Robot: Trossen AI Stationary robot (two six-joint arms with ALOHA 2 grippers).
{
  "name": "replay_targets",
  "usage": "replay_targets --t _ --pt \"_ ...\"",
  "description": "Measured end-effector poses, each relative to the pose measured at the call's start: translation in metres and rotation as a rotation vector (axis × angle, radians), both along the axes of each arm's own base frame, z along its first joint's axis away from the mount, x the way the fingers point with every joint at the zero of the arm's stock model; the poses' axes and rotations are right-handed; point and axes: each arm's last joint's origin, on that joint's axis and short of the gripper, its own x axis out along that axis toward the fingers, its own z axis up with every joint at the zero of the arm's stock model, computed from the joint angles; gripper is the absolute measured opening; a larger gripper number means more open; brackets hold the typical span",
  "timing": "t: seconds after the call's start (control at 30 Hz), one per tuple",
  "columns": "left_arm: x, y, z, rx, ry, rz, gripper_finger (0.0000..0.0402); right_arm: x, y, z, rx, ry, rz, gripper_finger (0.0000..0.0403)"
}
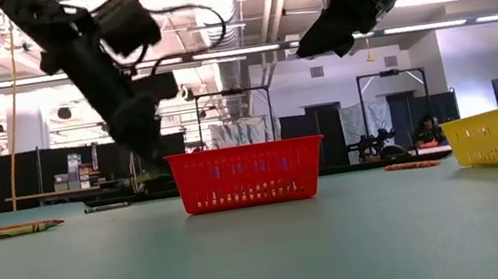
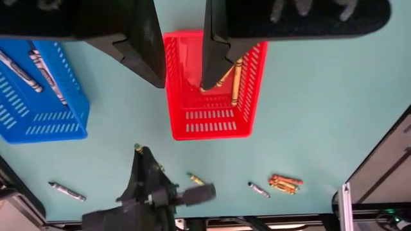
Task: Sort crayons
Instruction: Put the green crayon into the red bin
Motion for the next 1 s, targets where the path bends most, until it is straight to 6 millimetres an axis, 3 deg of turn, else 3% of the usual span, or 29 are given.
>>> replay_targets --t 0.1,0.27,0.47,0.67,1.0 --pt "0.005 -0.008 0.017 0.017 -0.069 -0.044 0.0013 0.0 0.002 0.0 0.0 0.0 0.006 0.0097" --pt "0.023 -0.029 0.042 -0.067 -0.341 -0.255 0.0013 0.003 0.001 -0.004 0.002 0.011 0.005 0.0097" --pt "0.044 -0.058 0.047 -0.097 -0.542 -0.427 0.0012 0.01 0.0 -0.013 0.004 0.023 0.005 0.0097" --pt "0.05 -0.063 0.033 -0.104 -0.469 -0.417 0.0029 0.016 -0.001 -0.022 0.005 0.048 0.008 0.0097" --pt "0.054 -0.054 0.046 -0.054 -0.39 -0.431 0.0127 0.016 -0.001 -0.023 0.004 0.053 0.011 0.0097"
